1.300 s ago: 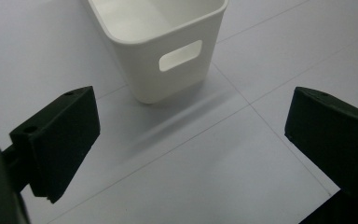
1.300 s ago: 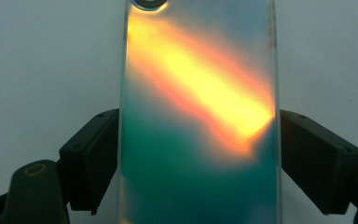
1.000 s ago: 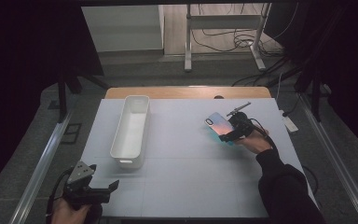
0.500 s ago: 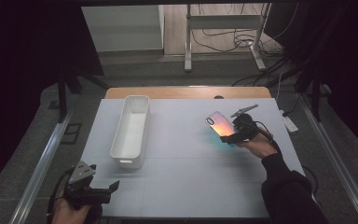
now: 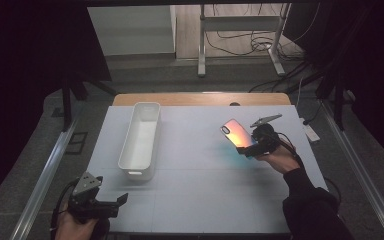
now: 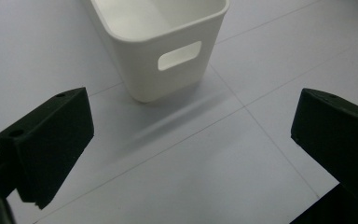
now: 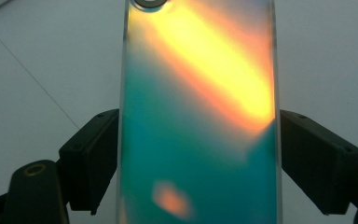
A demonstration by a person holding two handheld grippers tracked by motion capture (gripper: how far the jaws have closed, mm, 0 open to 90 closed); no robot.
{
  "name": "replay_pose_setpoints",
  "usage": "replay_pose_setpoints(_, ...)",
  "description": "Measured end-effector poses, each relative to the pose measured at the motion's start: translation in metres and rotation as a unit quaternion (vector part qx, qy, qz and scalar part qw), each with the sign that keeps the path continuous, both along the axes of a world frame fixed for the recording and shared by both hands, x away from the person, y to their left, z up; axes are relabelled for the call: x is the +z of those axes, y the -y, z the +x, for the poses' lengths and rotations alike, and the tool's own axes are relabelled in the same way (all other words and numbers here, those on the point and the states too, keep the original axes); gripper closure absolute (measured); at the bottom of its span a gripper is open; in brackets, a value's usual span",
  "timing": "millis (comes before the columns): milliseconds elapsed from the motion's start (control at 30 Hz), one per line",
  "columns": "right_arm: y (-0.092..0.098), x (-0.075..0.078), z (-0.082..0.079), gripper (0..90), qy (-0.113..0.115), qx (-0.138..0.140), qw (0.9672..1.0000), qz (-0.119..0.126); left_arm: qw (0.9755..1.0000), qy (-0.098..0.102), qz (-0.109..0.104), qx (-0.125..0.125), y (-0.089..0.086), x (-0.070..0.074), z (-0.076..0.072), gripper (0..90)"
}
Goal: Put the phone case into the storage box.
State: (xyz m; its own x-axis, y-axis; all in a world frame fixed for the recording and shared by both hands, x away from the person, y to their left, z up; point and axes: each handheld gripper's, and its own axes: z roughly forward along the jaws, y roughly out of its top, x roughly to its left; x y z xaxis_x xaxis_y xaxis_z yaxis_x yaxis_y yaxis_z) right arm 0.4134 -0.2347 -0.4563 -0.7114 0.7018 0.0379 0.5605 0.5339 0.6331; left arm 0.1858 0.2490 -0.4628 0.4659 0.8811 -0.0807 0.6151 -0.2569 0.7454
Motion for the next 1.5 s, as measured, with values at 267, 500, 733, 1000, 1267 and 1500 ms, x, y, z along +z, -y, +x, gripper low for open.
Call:
replay_pose_setpoints(267, 0.0, 0.008, -0.014, 16.9, 0.011, 0.011, 0.9997, 0.017, 0.9995, 0.018, -0.003, -0.025, 0.008, 0.004, 0.005, 0.0)
replay_pose_setpoints(500, 0.004, 0.016, -0.028, 16.9, 0.019, 0.013, 0.999, 0.037, 0.9977, 0.024, -0.024, -0.058, 0.015, 0.009, 0.014, 0.0)
replay_pose_setpoints(733, 0.005, 0.021, -0.04, 16.9, 0.025, 0.022, 0.9981, 0.052, 0.9954, 0.023, -0.031, -0.088, 0.027, 0.014, 0.023, 0.0)
replay_pose_setpoints(1000, 0.004, 0.028, -0.054, 16.9, 0.035, 0.035, 0.9965, 0.067, 0.9914, 0.031, -0.045, -0.119, 0.038, 0.02, 0.034, 0.0)
replay_pose_setpoints(1267, -0.002, 0.032, -0.065, 17.0, 0.039, 0.054, 0.9941, 0.086, 0.9838, 0.028, -0.063, -0.165, 0.052, 0.023, 0.048, 0.0)
replay_pose_setpoints(1500, -0.009, 0.035, -0.075, 16.9, 0.041, 0.073, 0.9914, 0.101, 0.9754, 0.03, -0.08, -0.203, 0.068, 0.027, 0.058, 0.0)
